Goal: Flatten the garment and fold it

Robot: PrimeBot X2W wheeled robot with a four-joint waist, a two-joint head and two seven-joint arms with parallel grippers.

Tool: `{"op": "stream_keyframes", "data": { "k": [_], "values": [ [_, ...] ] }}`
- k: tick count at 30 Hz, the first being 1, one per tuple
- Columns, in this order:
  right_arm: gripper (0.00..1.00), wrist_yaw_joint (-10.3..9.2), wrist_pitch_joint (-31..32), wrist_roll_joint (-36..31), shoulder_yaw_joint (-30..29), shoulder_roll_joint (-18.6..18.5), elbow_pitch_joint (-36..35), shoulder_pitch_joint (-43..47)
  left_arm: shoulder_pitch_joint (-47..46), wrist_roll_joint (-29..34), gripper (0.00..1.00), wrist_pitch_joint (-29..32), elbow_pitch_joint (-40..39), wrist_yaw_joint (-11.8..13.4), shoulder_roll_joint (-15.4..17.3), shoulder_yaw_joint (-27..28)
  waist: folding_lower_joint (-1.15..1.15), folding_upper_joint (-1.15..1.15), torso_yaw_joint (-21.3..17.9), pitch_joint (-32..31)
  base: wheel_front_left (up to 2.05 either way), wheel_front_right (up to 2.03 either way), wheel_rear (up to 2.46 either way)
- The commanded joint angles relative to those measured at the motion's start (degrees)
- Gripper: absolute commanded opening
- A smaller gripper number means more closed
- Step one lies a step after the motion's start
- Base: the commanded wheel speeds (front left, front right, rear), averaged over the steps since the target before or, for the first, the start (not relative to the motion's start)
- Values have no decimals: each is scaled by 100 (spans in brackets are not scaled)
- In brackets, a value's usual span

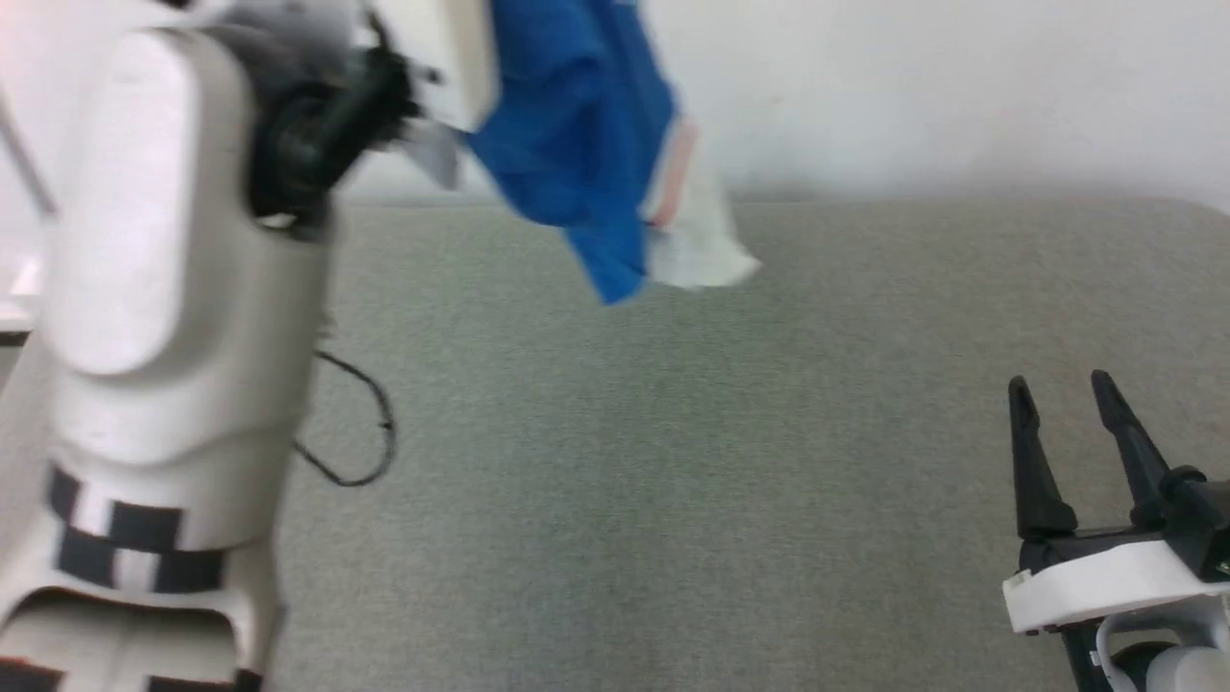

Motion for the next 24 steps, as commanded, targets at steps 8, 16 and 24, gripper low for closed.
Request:
{"op": "stream_keyframes", "data": {
  "k": [8,16,24],
  "values": [
    [100,-12,-52,36,-369,18,-177,-198,543,274,0,-751,37,7,-669,-756,0,0,-662,330,0,0,0],
    [100,-12,-73,46,-475,18,-197,-227,1628,783,0,-1939,936,51,-865,-1664,0,0,-1035,597,0,0,0],
    [100,-12,-57,61,-393,18,-186,-248,2558,784,0,-2311,1981,153,-956,-2227,0,0,-1107,755,0,0,0]
  ]
}}
